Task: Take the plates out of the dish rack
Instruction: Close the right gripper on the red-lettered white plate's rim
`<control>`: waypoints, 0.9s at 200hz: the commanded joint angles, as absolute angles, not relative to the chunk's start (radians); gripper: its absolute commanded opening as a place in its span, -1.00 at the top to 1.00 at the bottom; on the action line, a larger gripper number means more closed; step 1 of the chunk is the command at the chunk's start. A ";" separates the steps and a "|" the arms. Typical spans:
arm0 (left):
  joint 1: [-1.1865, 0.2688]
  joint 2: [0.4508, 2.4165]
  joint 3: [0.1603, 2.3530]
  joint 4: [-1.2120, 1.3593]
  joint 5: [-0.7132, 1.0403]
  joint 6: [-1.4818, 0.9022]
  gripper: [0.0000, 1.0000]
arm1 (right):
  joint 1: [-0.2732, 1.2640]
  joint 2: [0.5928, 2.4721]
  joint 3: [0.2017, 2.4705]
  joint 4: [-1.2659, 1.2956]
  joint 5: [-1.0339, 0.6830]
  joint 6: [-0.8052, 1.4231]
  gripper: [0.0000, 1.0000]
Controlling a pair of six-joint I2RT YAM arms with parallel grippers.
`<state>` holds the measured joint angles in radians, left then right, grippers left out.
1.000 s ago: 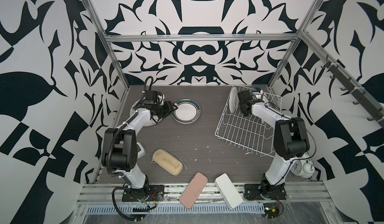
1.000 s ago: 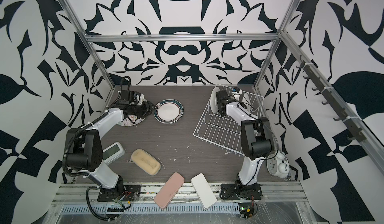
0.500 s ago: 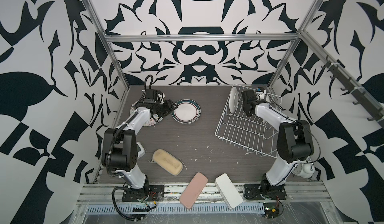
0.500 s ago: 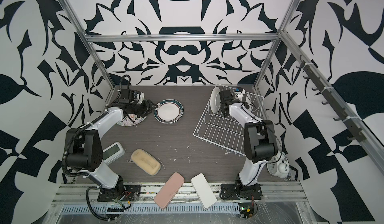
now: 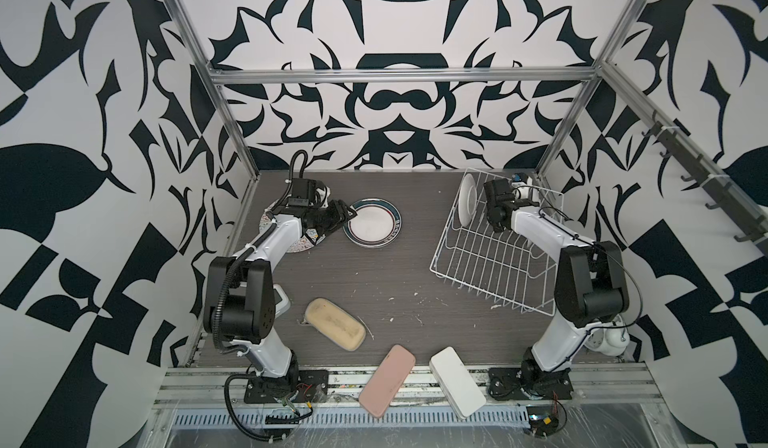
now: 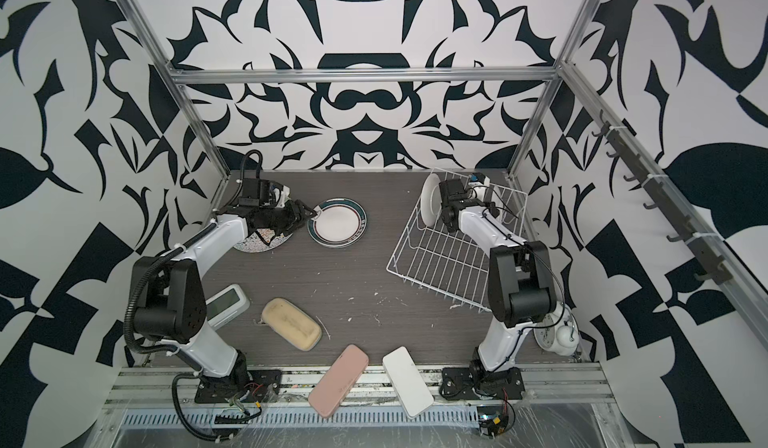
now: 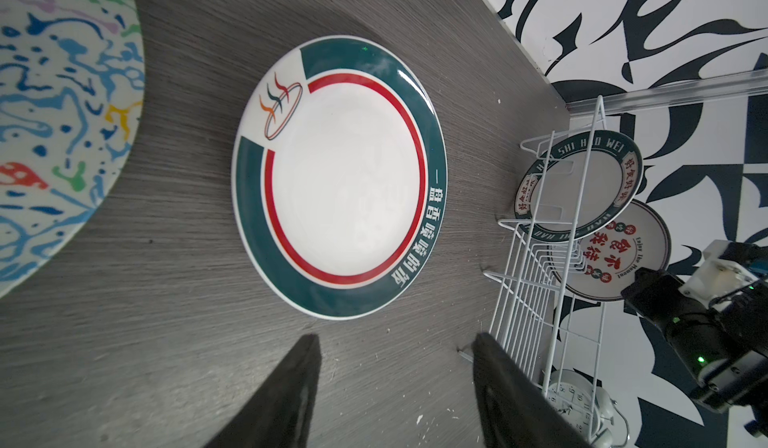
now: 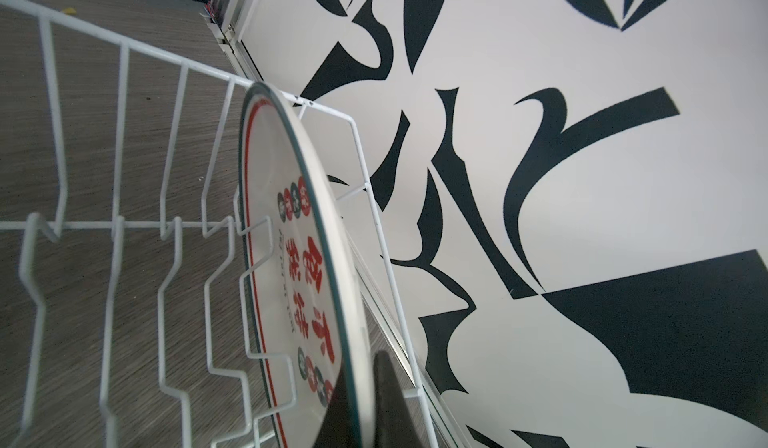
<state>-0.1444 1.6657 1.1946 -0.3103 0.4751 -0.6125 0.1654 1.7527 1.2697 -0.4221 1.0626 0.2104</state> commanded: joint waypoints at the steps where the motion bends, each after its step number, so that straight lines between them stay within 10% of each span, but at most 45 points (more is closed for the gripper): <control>1: -0.147 1.642 1.209 -0.331 0.472 -0.611 -0.25 | 0.172 1.715 1.286 -0.382 1.134 0.184 1.00; 180: -0.149 1.631 1.200 -0.317 0.488 -0.615 -0.26 | 0.173 1.618 1.276 -0.236 1.213 0.099 1.00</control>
